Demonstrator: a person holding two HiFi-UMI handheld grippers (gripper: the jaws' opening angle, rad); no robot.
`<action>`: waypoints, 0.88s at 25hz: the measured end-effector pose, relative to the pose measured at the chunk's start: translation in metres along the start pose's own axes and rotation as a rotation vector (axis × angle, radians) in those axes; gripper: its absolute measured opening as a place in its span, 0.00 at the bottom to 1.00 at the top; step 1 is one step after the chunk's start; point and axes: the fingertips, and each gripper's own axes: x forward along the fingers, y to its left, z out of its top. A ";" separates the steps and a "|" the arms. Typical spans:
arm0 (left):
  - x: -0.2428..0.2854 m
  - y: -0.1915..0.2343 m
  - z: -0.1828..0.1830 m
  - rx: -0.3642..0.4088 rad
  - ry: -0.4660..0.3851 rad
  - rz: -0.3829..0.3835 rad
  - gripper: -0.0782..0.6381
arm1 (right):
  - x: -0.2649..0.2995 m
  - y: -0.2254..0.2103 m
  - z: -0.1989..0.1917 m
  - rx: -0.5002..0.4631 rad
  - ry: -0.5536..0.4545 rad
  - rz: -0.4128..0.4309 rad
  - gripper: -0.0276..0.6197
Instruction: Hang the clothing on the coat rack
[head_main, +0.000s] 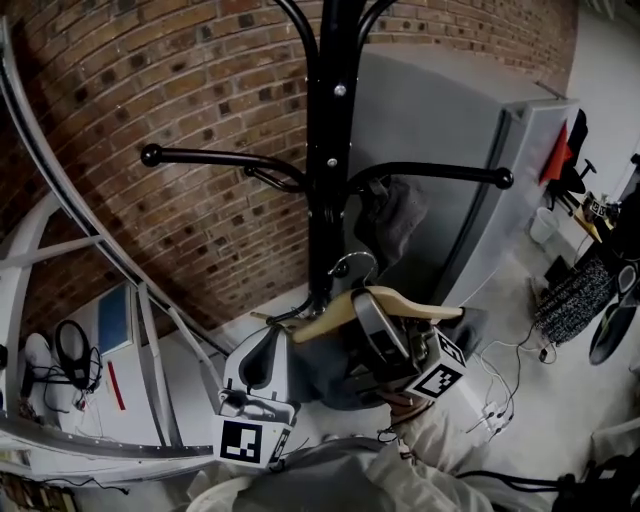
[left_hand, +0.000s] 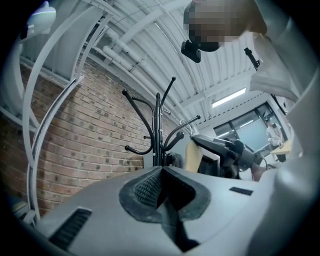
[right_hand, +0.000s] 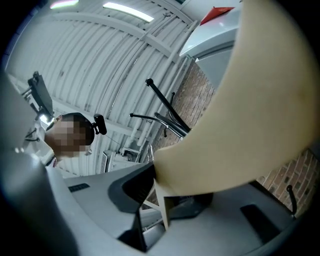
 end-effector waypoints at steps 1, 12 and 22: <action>0.003 -0.001 0.003 0.000 -0.010 -0.002 0.12 | 0.001 -0.003 -0.001 0.005 0.002 0.001 0.21; 0.018 0.012 -0.008 -0.001 0.002 0.038 0.12 | 0.011 -0.034 -0.005 0.042 0.015 0.004 0.21; 0.035 0.012 -0.008 -0.010 -0.022 0.023 0.12 | 0.014 -0.058 -0.006 0.058 0.028 -0.025 0.21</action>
